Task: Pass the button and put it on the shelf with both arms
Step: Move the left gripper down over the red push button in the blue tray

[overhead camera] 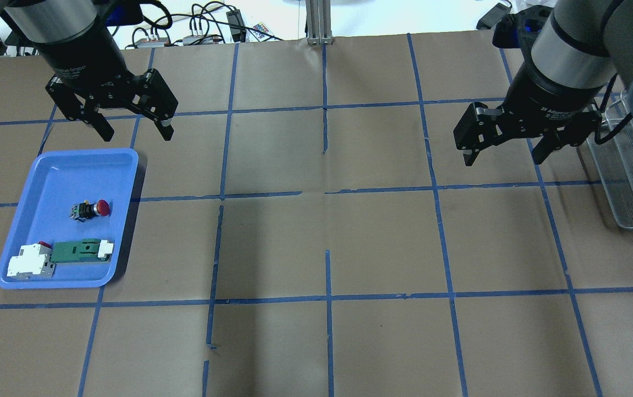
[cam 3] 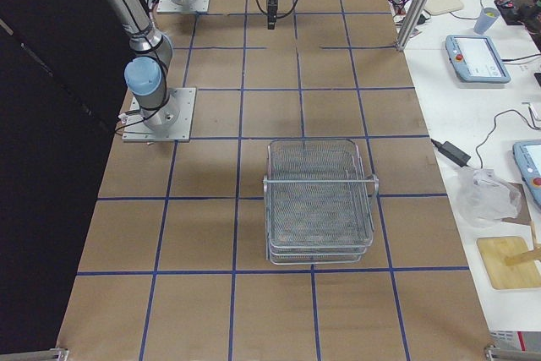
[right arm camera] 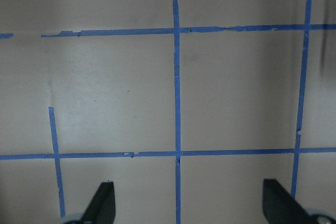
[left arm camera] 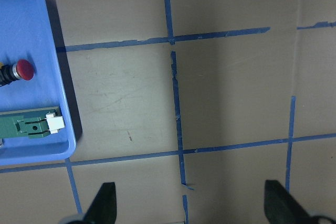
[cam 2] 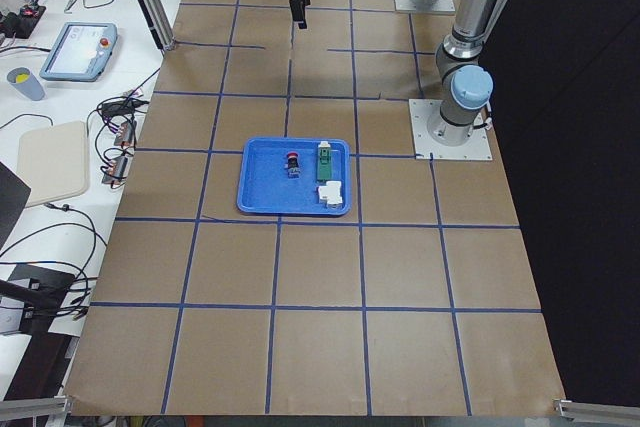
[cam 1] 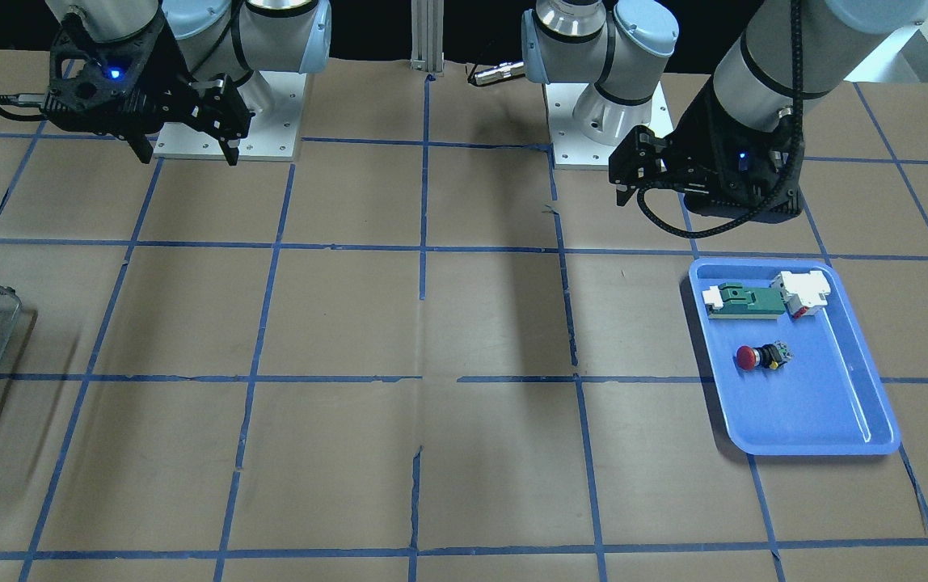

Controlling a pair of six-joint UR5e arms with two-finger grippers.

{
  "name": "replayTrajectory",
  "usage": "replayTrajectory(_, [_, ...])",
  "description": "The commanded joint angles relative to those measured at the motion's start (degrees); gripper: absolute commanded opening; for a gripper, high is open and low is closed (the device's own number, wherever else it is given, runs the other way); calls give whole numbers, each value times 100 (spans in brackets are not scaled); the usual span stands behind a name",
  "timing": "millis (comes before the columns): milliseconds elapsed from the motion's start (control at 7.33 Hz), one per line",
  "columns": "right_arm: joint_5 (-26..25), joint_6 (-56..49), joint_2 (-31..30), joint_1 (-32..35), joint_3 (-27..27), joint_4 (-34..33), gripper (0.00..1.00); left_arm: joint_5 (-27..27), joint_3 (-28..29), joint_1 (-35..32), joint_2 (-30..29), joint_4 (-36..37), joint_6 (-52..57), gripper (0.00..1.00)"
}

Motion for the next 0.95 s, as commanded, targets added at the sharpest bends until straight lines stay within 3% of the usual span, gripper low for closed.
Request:
replayTrajectory(0, [2,-6,-9,1,-5,-9,100,0,7,31,-8,45,229,100])
replayTrajectory(545, [19,-6,-9,1,-5,-9,100,-27,-63,1154,-289,316,2729,100])
replayTrajectory(818, [-16,-23,0,1,-5,-9,100,-17,-378,1681,-517,1034,4014,100])
